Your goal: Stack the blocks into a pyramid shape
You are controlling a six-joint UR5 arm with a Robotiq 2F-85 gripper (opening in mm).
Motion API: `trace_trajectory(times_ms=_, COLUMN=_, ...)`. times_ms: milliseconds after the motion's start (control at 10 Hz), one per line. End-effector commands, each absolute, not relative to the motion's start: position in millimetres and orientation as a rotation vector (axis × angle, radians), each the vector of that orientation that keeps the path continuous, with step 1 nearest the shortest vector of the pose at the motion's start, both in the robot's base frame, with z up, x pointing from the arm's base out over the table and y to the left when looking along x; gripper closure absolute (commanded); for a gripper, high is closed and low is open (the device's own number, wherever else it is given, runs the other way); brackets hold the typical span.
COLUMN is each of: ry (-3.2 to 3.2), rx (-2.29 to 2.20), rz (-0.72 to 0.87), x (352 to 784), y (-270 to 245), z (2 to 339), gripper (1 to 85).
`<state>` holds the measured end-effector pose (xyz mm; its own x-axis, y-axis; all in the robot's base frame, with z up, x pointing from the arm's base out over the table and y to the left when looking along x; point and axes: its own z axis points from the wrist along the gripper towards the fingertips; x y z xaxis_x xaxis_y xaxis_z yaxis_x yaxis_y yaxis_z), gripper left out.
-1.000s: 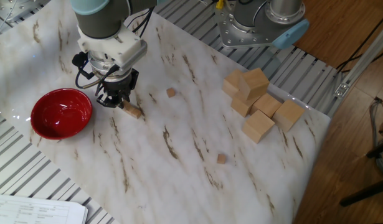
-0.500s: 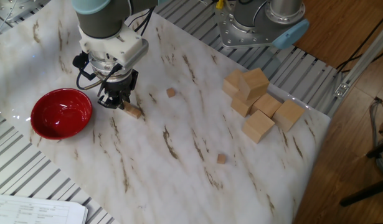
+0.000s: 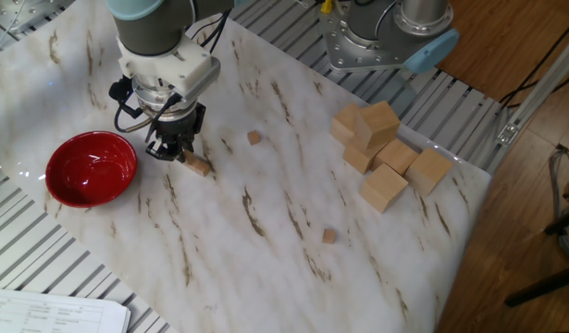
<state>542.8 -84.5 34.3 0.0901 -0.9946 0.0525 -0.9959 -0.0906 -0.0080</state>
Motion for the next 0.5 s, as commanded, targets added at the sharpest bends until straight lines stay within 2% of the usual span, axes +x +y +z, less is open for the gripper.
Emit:
trace_trajectory(times_ms=0, ry=-2.118, rx=2.296, rz=0.058, x=542.7, y=-83.9, z=33.9, gripper=68.0)
trace_trajectory(times_ms=400, ry=-2.12, rx=2.298, rz=0.048, x=541.8, y=-82.1, z=33.7, gripper=68.0)
